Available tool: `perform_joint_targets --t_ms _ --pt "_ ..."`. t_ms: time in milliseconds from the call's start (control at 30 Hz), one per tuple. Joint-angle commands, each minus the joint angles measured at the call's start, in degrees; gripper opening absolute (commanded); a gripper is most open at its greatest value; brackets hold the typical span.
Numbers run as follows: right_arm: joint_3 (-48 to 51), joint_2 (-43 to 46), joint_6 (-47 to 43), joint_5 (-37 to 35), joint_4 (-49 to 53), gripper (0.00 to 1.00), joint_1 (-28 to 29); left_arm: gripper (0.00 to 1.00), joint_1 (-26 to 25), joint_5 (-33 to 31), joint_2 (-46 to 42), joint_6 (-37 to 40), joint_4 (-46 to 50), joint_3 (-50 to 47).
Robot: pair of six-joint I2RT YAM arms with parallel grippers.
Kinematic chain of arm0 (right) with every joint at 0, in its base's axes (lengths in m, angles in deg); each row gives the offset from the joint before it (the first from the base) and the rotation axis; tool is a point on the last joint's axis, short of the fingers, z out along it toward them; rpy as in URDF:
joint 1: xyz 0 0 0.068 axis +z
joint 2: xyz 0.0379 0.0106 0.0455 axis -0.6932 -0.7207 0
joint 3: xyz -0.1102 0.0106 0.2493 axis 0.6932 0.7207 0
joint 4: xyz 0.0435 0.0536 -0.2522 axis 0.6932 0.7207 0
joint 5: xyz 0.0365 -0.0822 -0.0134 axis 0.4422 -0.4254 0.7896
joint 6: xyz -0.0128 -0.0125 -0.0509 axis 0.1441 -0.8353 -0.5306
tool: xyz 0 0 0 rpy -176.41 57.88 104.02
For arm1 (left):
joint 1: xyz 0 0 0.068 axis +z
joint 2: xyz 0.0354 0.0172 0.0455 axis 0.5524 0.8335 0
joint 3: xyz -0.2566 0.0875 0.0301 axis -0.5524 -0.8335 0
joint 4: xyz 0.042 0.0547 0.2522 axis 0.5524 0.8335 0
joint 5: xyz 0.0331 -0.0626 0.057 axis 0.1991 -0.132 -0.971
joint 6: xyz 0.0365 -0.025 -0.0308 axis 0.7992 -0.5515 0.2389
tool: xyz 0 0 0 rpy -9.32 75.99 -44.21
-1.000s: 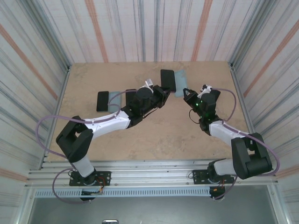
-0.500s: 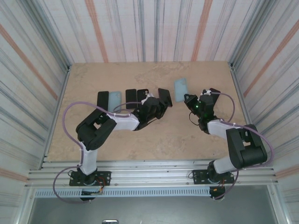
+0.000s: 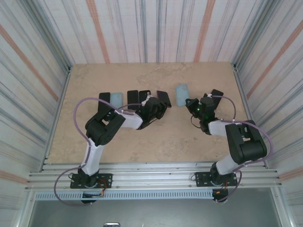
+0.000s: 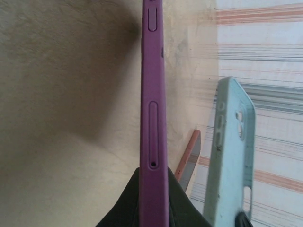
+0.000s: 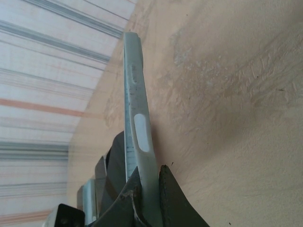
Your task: Take the phone out of the phone case
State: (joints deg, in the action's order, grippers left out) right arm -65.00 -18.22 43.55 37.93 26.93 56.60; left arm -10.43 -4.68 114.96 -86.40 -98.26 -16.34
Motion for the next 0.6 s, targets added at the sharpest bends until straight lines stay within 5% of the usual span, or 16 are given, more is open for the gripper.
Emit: perform_joint_targets --t_ms 0,233,567 --pt "0.7 -1.3 1.5 1.1 -2.5 0.00 -0.3 0.00 0.6 1.1 1.1 0.2 -2.2 3.4" --pt "1.0 -3.3 2.3 1.4 -4.3 0.00 -0.3 0.04 1.7 3.6 4.3 -0.7 -1.6 5.8" --pt "1.1 -4.8 2.1 1.8 -4.8 0.01 -0.3 0.33 2.1 5.7 3.8 -0.8 3.1 6.2"
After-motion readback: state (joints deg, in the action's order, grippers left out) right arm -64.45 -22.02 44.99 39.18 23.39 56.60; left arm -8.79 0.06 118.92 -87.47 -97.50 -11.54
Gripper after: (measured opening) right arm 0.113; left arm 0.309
